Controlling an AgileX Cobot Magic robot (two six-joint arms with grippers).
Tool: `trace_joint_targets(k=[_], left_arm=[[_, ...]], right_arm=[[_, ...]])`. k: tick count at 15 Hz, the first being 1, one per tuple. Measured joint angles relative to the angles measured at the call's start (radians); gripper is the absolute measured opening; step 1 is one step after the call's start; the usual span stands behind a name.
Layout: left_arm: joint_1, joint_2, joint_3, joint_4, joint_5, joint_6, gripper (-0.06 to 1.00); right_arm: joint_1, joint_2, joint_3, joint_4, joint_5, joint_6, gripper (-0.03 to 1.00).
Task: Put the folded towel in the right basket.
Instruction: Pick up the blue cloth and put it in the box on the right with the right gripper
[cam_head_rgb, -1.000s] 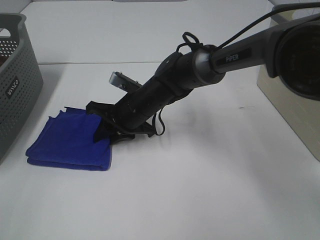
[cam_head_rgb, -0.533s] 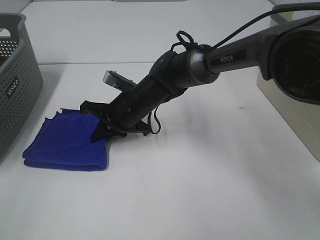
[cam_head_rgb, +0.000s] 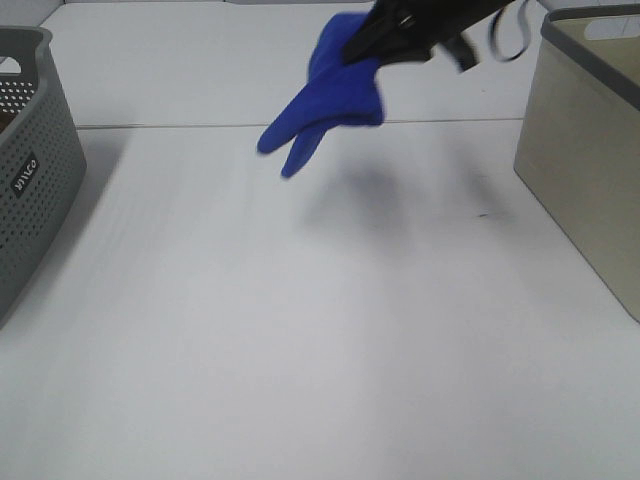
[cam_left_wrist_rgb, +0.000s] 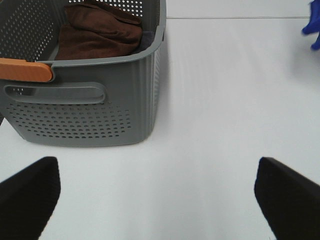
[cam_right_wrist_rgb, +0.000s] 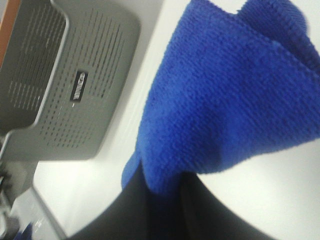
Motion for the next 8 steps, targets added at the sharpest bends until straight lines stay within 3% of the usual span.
trace_joint_targets(k=[5,8], left_arm=[[0.000,0.000,0.000,0.000,0.000,0.000,0.98],[0.000,0.000,0.000,0.000,0.000,0.000,0.98]], right_arm=[[-0.472,-0.259,-0.002,-0.088,0.061,0.018,0.10],[-0.617,-0.266,-0.003,-0.192,0.128,0.018,0.10]])
